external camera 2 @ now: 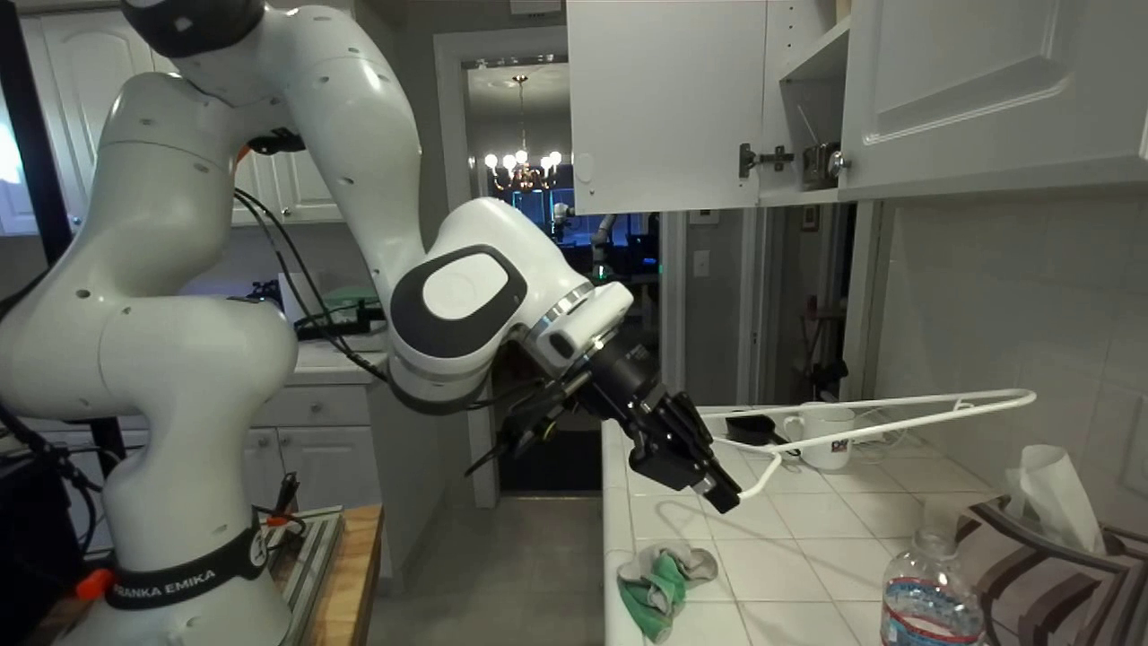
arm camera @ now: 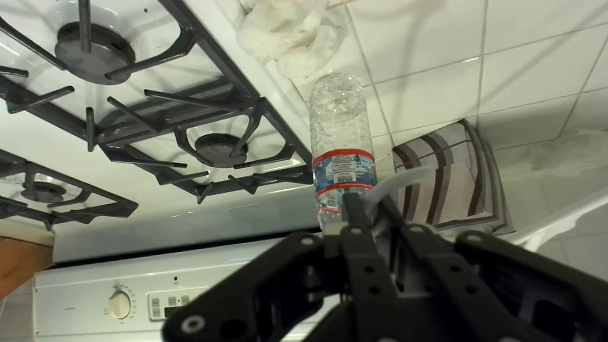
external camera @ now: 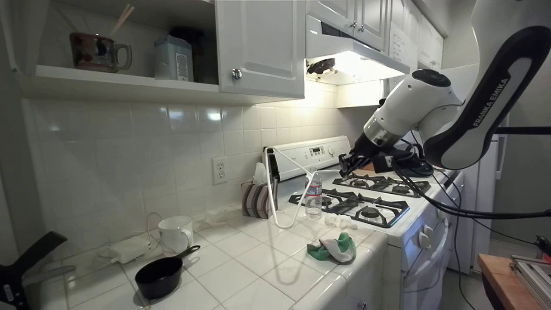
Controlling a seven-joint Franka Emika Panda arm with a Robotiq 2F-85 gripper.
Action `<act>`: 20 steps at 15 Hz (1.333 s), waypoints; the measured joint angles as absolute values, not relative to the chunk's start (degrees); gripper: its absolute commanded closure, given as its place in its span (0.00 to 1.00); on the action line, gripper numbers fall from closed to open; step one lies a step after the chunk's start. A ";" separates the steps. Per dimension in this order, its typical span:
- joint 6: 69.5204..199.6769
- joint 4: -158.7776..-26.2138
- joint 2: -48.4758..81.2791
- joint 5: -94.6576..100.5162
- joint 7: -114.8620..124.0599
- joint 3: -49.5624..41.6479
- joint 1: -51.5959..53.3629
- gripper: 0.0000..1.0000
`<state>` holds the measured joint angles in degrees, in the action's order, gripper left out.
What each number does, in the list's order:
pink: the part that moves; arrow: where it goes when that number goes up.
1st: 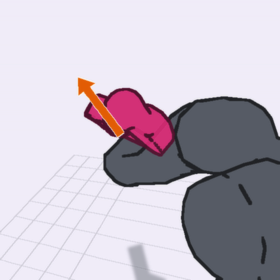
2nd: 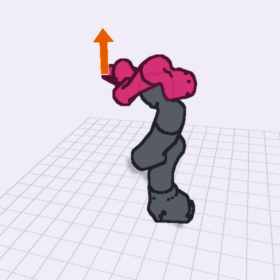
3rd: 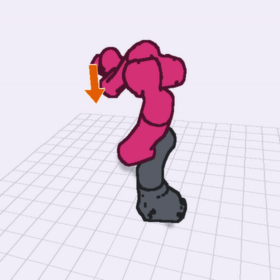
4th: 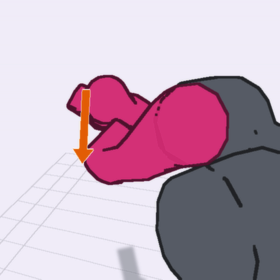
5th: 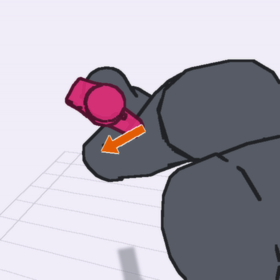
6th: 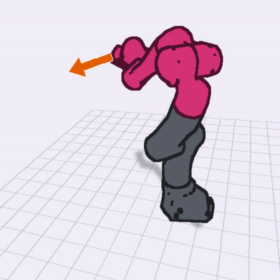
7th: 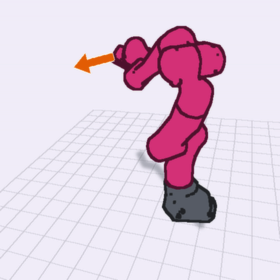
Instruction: Hang the coat hanger on the knob of the cupboard
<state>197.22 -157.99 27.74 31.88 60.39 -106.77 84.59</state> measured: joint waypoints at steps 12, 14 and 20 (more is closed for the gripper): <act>197.48 -157.71 36.78 29.65 76.92 -97.95 84.22 0.97; 197.49 -157.68 40.82 29.36 83.94 -95.87 84.24 0.97; 197.49 -157.59 52.94 29.35 104.01 -92.74 86.63 0.97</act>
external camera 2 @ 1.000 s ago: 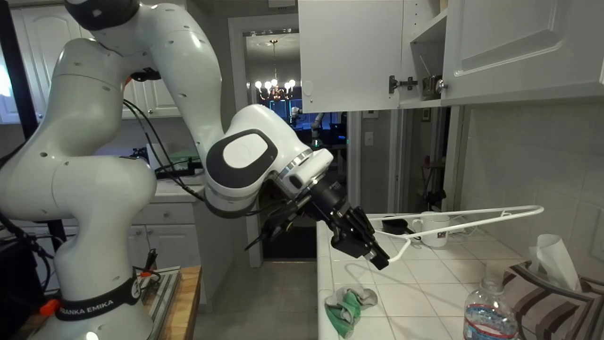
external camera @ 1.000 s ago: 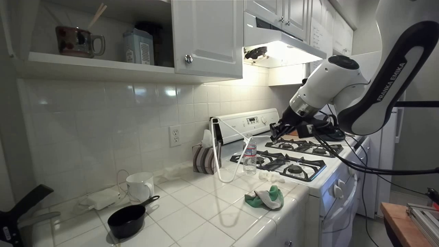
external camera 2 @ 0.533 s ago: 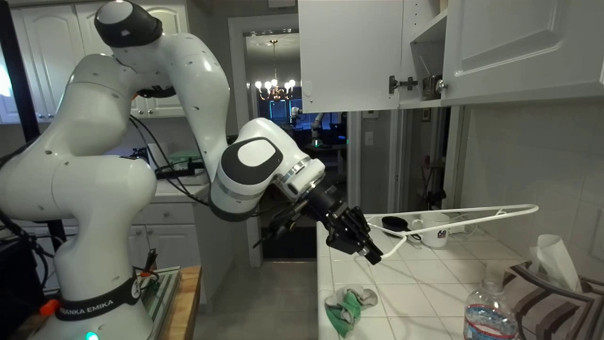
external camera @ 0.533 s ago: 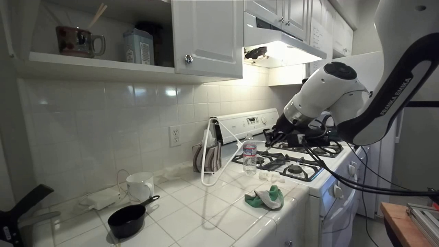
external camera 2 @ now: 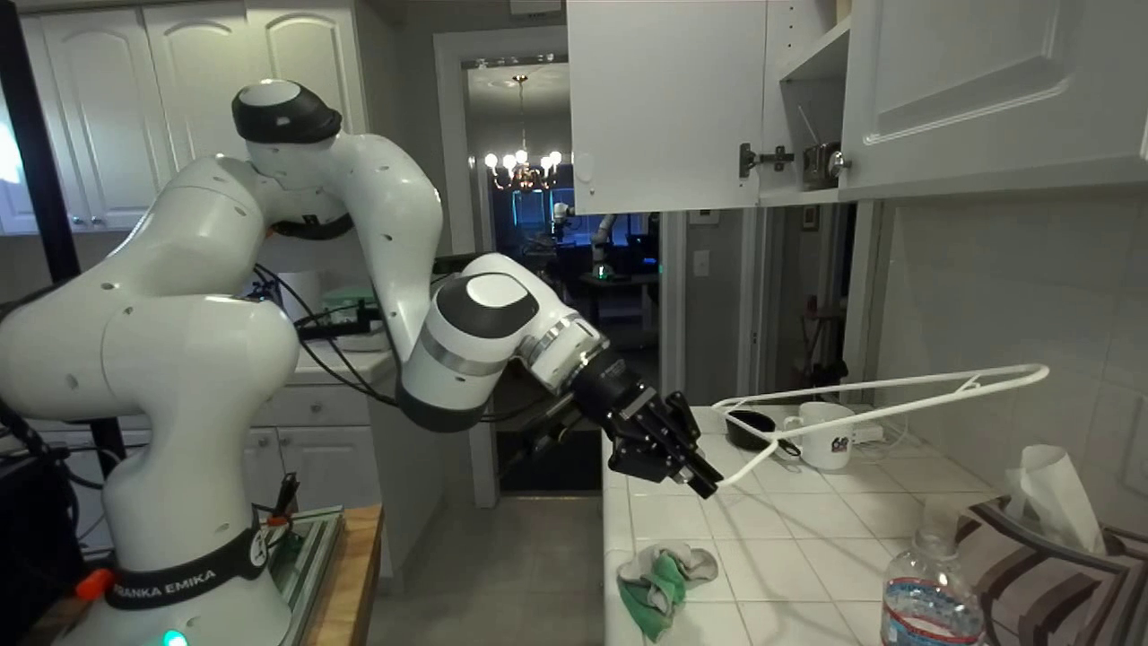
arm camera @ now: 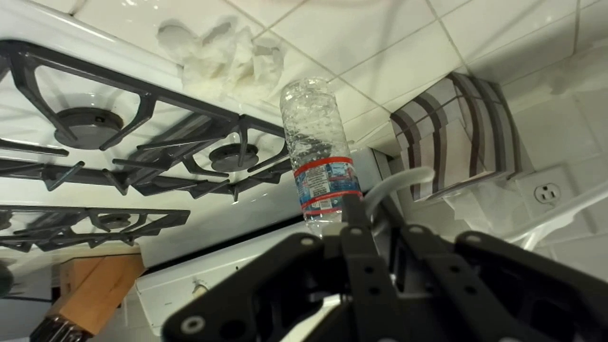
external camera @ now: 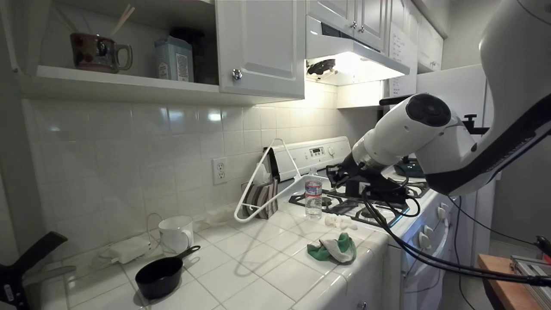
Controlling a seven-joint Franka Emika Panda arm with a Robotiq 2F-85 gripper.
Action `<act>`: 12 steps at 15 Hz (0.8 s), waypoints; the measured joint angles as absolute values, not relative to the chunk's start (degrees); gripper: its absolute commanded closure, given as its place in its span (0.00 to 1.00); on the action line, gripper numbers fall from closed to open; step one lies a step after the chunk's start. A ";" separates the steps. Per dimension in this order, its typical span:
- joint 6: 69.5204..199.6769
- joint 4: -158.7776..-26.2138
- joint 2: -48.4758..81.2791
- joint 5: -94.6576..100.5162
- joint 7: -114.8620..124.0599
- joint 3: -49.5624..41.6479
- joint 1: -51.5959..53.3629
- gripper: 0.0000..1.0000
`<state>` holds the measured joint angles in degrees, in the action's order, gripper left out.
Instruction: Hang the coat hanger on the knob of the cupboard
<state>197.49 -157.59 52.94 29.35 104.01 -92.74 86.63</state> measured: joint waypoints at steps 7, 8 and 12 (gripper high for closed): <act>194.96 -157.57 62.75 31.02 123.68 -91.61 92.83 0.90; 194.96 -157.57 62.77 31.02 123.62 -91.56 92.88 0.90; 194.97 -157.57 62.76 31.02 123.40 -91.62 92.26 0.97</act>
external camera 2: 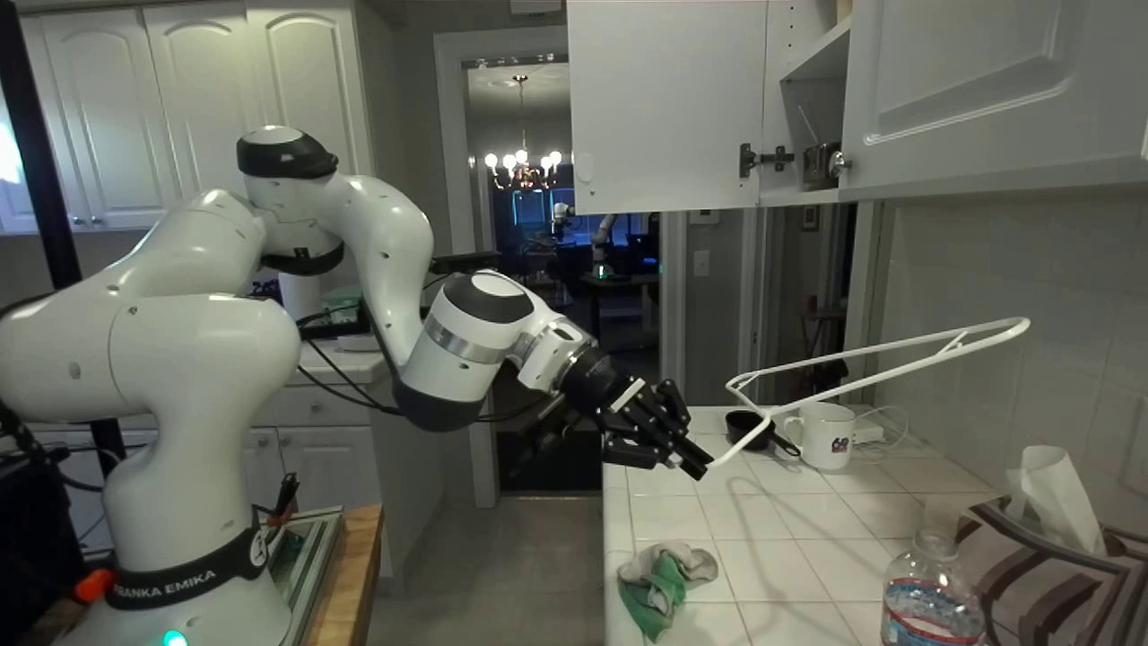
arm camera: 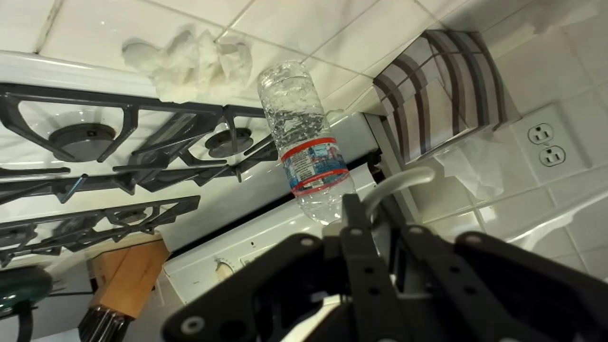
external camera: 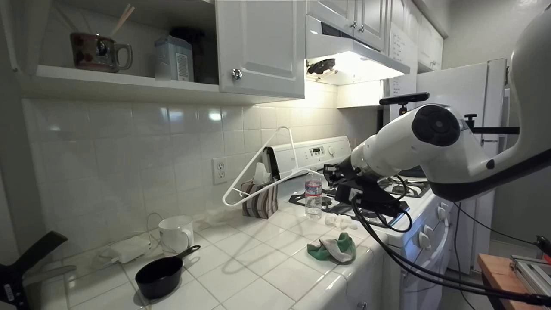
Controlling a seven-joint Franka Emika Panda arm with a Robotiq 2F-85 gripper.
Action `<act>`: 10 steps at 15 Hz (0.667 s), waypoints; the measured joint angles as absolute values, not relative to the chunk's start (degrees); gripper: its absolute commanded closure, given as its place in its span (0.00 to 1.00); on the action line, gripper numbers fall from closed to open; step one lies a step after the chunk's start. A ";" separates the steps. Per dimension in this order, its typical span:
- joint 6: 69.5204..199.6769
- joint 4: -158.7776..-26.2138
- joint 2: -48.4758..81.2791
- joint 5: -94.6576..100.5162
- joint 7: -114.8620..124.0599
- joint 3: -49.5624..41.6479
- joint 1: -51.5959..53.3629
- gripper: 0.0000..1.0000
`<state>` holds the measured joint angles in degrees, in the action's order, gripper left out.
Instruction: Hang the coat hanger on the knob of the cupboard
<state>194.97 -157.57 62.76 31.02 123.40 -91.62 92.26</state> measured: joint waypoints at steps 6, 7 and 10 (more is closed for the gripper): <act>193.36 -157.55 63.17 28.58 126.54 -89.36 93.55 0.97; 192.02 -157.55 63.62 27.54 128.40 -88.21 94.34 0.97; 187.30 -157.52 65.44 25.44 135.55 -85.02 97.18 0.97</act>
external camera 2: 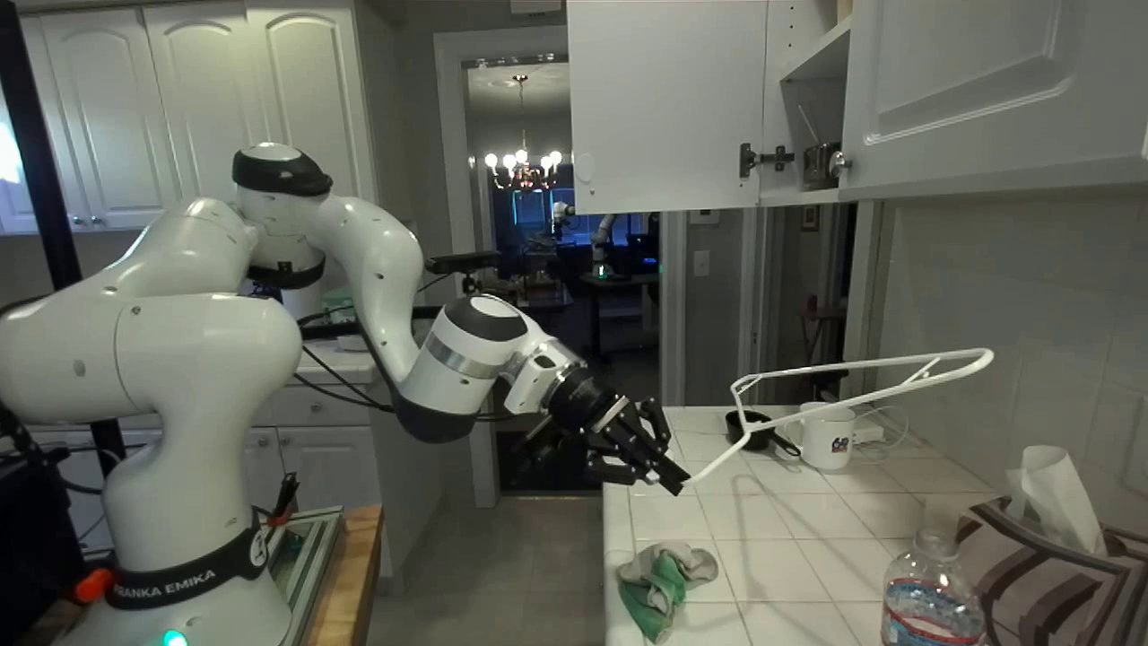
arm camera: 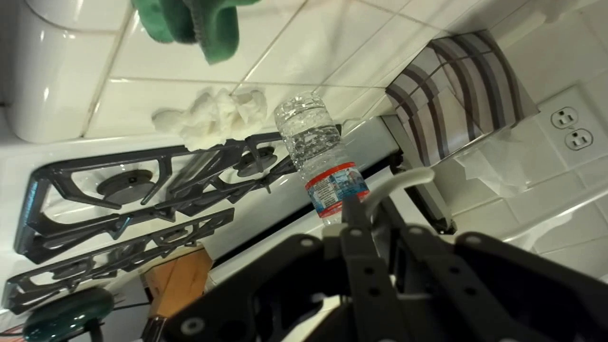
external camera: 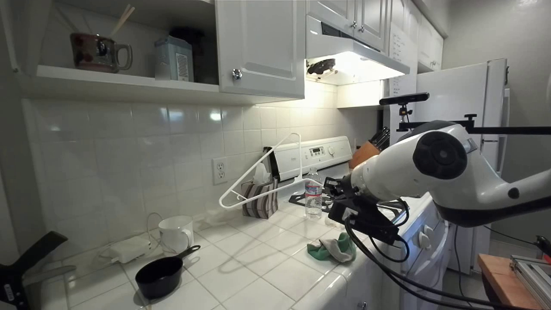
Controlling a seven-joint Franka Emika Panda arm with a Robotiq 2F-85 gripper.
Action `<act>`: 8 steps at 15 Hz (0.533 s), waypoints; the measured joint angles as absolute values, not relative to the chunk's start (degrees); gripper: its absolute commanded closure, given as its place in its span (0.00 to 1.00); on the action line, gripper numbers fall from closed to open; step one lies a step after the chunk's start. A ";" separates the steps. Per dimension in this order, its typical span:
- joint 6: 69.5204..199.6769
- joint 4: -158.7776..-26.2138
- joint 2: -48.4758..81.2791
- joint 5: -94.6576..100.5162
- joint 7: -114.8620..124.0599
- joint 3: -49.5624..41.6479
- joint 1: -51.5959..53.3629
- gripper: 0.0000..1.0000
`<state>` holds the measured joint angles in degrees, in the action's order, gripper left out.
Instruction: Hang the coat hanger on the knob of the cupboard
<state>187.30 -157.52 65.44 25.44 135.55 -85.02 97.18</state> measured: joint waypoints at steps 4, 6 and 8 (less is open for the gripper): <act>183.21 -157.51 68.39 25.27 144.70 -83.78 100.82 0.97; 181.16 -157.51 70.03 25.27 148.55 -83.83 102.80 0.97; 178.67 -157.51 71.76 25.28 152.27 -84.03 104.85 0.97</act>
<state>178.67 -157.51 71.76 25.28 152.27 -84.03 104.85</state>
